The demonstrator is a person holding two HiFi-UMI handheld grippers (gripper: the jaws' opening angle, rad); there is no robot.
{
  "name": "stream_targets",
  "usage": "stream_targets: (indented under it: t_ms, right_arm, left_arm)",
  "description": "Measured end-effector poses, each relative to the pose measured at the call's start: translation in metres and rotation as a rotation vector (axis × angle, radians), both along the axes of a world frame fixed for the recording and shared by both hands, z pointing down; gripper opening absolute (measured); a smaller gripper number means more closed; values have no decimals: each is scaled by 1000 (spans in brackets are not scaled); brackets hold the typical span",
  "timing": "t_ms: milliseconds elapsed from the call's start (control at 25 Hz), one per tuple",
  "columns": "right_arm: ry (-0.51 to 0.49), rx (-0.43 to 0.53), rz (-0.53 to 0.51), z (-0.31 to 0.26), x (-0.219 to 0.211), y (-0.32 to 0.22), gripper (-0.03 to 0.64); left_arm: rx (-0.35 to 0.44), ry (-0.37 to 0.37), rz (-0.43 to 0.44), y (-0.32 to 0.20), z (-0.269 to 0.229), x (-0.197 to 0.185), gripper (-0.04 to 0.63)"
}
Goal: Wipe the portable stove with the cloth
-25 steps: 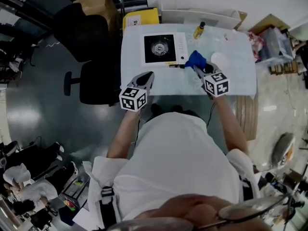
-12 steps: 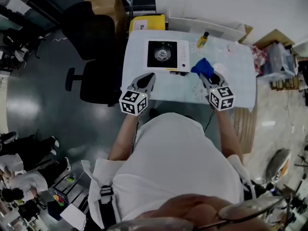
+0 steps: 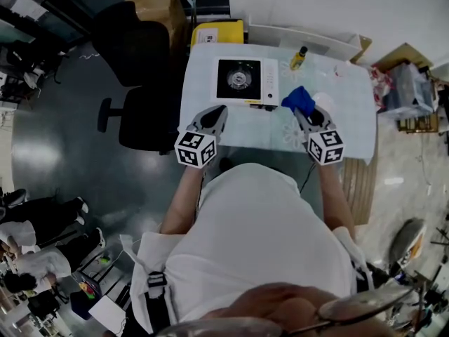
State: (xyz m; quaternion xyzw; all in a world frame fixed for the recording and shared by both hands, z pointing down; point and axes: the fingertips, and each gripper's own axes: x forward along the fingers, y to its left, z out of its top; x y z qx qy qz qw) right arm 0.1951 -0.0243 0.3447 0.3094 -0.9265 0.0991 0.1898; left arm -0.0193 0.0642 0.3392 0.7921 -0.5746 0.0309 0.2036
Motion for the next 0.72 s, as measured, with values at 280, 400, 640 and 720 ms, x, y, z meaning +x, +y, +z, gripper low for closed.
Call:
stream_targets:
  t_ms: [280, 400, 640, 720]
  right_arm:
    - [-18, -5, 8, -4, -3, -4, 124]
    - [-16, -3, 3, -4, -7, -4, 124]
    - [-16, 4, -6, -7, -13, -2, 124]
    - [-19, 7, -6, -9, -15, -1, 124]
  left_arm:
    - [-4, 12, -4, -2, 5, -2, 32]
    - [-3, 13, -2, -3, 5, -3, 32]
    - [3, 2, 1, -2, 2, -6, 32]
    - [6, -4, 3, -2, 0, -7, 32]
